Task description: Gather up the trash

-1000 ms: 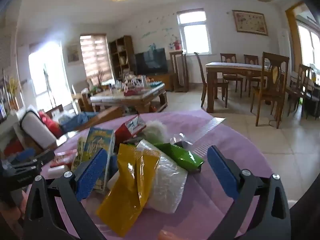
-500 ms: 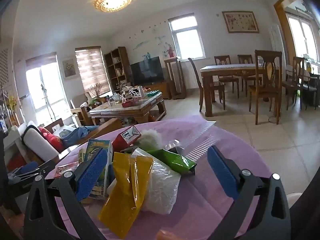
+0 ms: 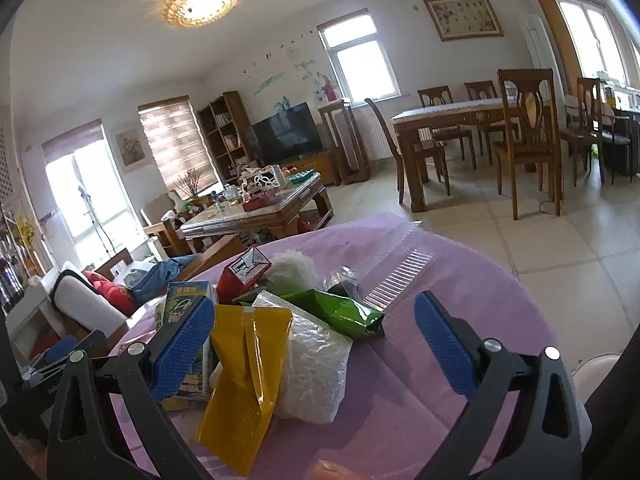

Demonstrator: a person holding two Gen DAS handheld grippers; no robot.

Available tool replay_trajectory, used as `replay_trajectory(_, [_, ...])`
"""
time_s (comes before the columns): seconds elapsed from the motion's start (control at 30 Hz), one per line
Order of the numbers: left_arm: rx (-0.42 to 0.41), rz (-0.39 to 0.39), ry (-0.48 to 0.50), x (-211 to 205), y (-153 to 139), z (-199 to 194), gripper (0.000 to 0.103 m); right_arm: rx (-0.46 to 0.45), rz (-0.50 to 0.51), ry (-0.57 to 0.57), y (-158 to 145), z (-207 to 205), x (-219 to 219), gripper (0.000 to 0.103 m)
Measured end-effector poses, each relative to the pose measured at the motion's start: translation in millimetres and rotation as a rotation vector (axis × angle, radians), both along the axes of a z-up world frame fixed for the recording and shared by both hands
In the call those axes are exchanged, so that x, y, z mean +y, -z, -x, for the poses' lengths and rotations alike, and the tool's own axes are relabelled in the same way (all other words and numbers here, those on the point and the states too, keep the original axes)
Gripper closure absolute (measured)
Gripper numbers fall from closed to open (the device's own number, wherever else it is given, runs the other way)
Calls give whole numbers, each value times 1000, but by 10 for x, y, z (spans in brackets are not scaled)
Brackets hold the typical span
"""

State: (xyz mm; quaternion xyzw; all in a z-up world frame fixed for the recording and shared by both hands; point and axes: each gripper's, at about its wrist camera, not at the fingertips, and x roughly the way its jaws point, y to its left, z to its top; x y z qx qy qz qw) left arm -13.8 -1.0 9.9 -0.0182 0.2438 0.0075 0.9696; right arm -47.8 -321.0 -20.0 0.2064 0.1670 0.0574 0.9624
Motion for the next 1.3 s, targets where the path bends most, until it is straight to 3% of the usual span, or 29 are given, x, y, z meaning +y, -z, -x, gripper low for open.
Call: replay_trajectory(1.3, [1, 6, 12, 5, -15, 21, 4, 19, -29, -3, 99, -60, -36, 4])
